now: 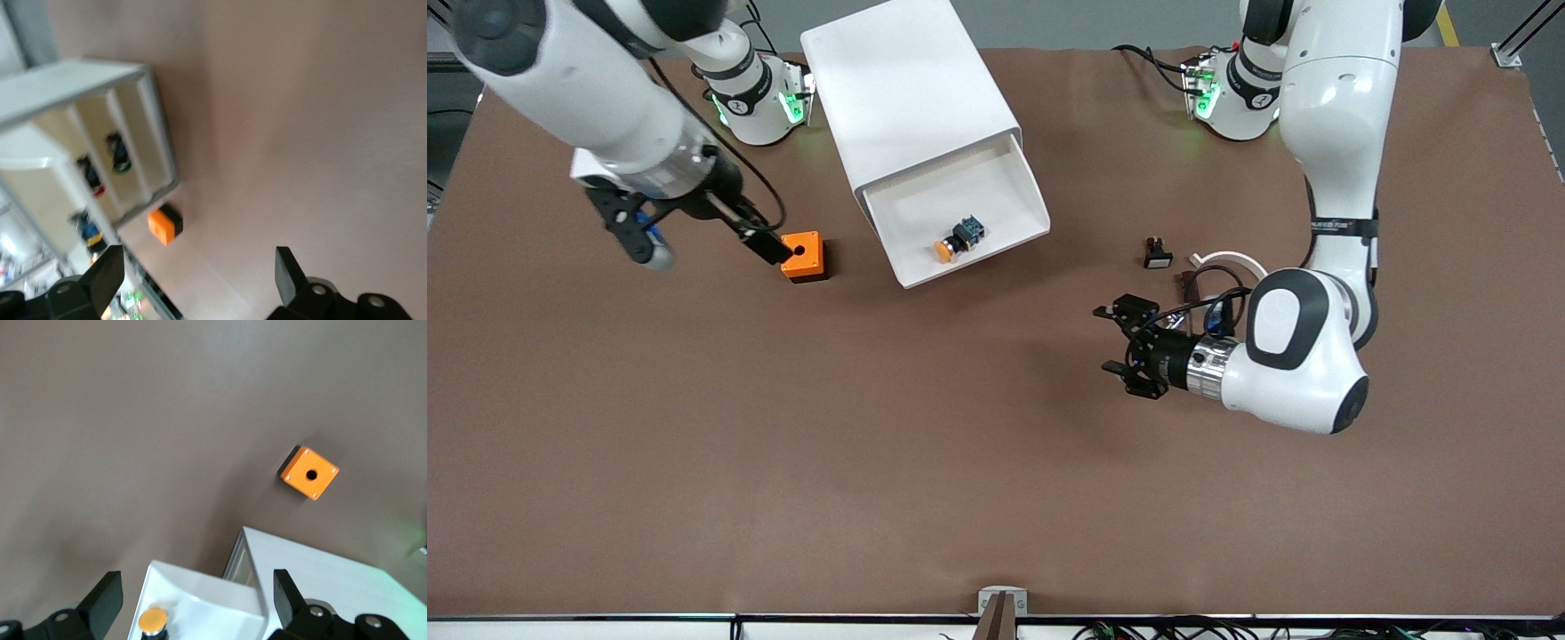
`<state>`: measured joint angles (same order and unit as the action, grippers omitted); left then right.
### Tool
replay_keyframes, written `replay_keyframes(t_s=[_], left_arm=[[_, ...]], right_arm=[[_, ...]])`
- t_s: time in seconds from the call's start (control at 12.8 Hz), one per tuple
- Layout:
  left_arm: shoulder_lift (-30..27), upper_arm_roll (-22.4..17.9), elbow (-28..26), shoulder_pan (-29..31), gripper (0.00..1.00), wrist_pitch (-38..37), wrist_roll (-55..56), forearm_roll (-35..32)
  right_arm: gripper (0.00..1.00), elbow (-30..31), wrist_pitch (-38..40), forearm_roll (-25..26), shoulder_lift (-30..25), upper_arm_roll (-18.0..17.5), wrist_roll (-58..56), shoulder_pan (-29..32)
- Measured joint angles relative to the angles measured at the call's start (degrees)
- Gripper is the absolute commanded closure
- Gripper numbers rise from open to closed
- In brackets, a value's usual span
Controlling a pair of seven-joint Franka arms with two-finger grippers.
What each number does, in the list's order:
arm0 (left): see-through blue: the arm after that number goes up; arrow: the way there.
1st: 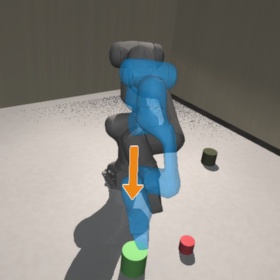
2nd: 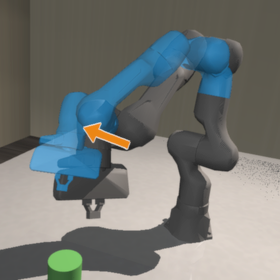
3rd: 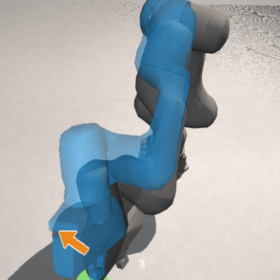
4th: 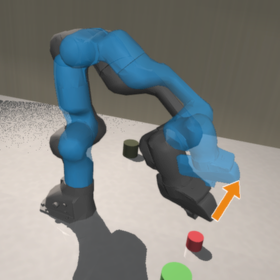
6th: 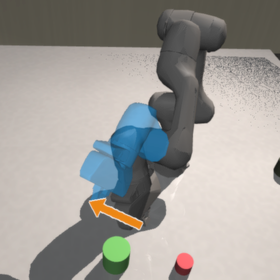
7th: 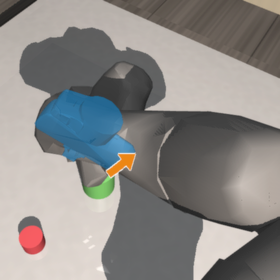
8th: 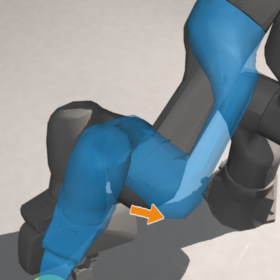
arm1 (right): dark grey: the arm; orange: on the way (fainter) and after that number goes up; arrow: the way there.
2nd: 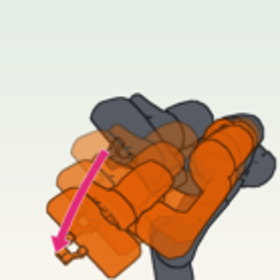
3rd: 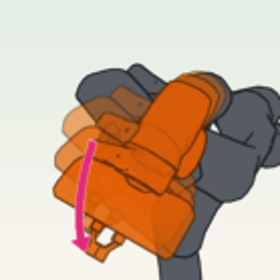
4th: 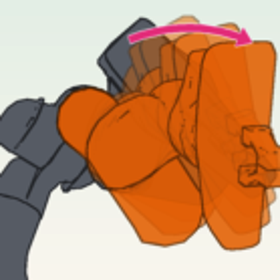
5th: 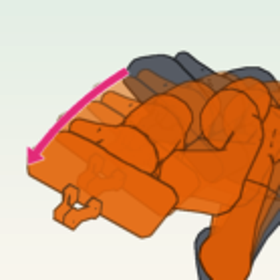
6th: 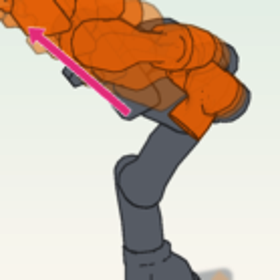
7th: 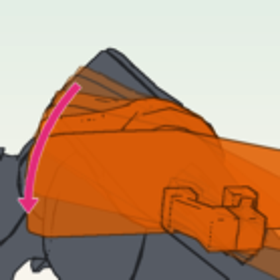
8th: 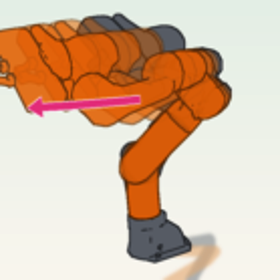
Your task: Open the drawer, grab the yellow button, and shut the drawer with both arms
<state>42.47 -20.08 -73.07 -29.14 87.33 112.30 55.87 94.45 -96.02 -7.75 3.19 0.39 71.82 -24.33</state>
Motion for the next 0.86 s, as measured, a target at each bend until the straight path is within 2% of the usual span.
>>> replay_keyframes(t_s=[0.39, 0.63, 0.86], left_arm=[[-3.48, -0.66, 0.44, -0.27, 0.01, 0.11, -17.66, -14.68], [-5.2, -3.04, 0.81, -0.31, 0.01, 0.35, -28.01, -17.74], [-8.39, -4.34, 0.95, -0.27, 0.01, 0.25, -39.81, -24.75]], right_arm=[[0.0, 0.25, -9.34, 0.05, 6.49, -0.04, 9.75, -11.8], [0.0, 0.57, -13.53, 0.06, 9.88, 0.01, 11.05, -15.83], [0.0, 0.83, -16.14, 0.07, 12.53, 0.02, 11.99, -17.97]])
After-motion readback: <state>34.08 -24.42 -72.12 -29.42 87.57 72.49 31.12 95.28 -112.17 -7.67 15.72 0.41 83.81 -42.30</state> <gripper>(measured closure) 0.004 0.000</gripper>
